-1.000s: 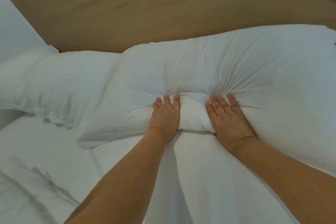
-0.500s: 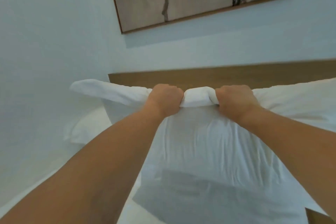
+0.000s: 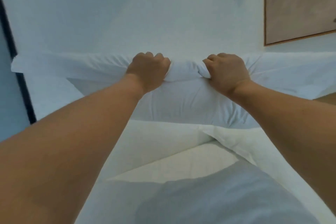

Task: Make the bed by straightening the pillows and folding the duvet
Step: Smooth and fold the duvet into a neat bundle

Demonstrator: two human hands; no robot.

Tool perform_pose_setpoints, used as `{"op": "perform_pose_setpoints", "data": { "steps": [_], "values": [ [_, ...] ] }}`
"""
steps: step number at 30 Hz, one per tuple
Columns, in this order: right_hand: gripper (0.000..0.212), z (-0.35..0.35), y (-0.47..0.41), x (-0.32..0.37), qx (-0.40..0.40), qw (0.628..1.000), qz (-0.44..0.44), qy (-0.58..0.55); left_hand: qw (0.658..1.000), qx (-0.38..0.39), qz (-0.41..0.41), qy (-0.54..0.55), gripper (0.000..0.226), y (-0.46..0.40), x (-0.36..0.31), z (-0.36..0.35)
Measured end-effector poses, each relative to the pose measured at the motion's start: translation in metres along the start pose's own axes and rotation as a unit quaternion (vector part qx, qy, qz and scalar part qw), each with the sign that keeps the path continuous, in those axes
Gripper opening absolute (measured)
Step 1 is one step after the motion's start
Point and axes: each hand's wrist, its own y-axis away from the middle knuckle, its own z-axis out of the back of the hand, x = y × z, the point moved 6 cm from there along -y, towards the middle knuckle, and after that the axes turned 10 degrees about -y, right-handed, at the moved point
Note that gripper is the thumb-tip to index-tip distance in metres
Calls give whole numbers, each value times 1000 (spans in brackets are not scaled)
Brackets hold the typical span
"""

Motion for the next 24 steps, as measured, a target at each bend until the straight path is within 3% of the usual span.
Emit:
{"op": "perform_pose_setpoints", "data": {
  "steps": [3,5,6,8,9,10,13,18,22,24],
  "values": [
    [20,-95,25,97,6,996,45,-81,998,7,14,-63,25,103,4,-85],
    [36,-175,74,165,78,987,50,-132,990,135,32,-37,52,188,-26,-161],
    [48,-220,113,200,174,973,39,-148,972,231,44,7,65,239,-55,-199],
    [64,-300,219,262,413,895,7,-170,887,444,81,99,79,357,-130,-260],
    [68,-328,273,286,491,854,6,-173,842,519,95,114,82,410,-172,-279],
    [73,-347,315,304,518,837,16,-178,812,564,101,111,83,453,-210,-292],
    [87,-383,368,320,491,851,24,-184,807,578,110,43,61,488,-272,-311],
    [88,-403,358,314,465,869,19,-167,807,582,90,-38,53,458,-284,-340],
    [79,-393,358,315,505,842,-3,-191,810,578,100,-15,60,465,-283,-332],
    [74,-386,353,313,564,798,-14,-211,794,591,139,16,57,461,-281,-332]
  ]
}}
